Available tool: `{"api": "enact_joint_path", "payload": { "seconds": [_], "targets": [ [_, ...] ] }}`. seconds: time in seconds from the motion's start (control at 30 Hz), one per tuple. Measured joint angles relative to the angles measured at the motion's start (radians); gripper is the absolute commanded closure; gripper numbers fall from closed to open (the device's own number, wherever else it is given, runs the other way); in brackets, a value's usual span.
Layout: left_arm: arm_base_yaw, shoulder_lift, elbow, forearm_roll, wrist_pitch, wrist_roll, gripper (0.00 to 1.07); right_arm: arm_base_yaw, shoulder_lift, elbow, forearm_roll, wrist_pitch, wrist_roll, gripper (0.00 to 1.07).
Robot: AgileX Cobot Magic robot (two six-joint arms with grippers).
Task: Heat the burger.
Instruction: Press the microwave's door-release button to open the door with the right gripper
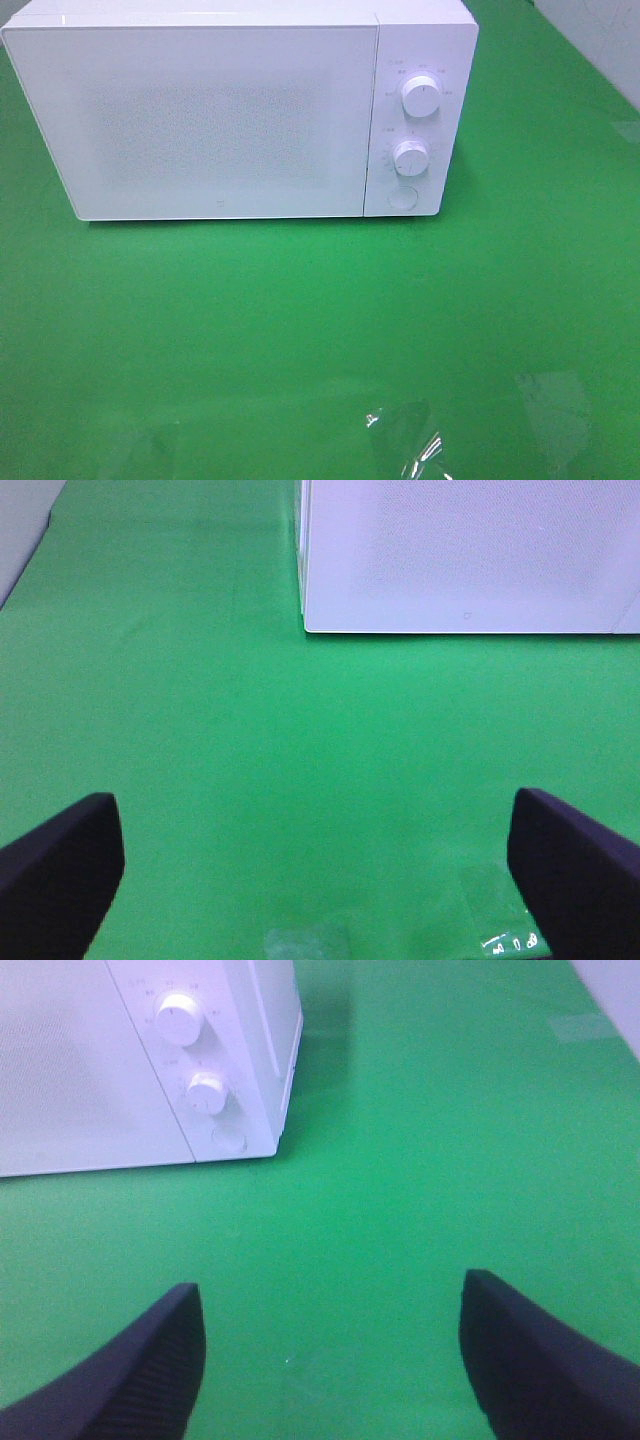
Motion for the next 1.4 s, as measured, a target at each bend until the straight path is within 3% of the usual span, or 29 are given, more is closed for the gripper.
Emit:
{"api": "enact_joint_path", "payload": {
  "seconds": [0.13, 0.93, 1.17, 1.4],
  "targets": [
    [0.0, 0.0, 0.0, 0.0, 0.0, 0.0, 0.1, -0.015, -0.068, 0.015, 0.0, 0.049, -0.001, 0.38],
    [0.0, 0.0, 0.0, 0.0, 0.0, 0.0, 0.1, -0.015, -0.069, 0.025, 0.003, 0.076, -0.005, 0.38],
    [0.0, 0.0, 0.0, 0.0, 0.0, 0.0, 0.1, -0.017, -0.065, -0.015, 0.03, -0.033, -0.006, 0.38],
    [0.0, 0.0, 0.0, 0.0, 0.0, 0.0, 0.1, -0.021, 0.071, -0.016, 0.03, -0.165, -0.006, 0.38]
  ]
}}
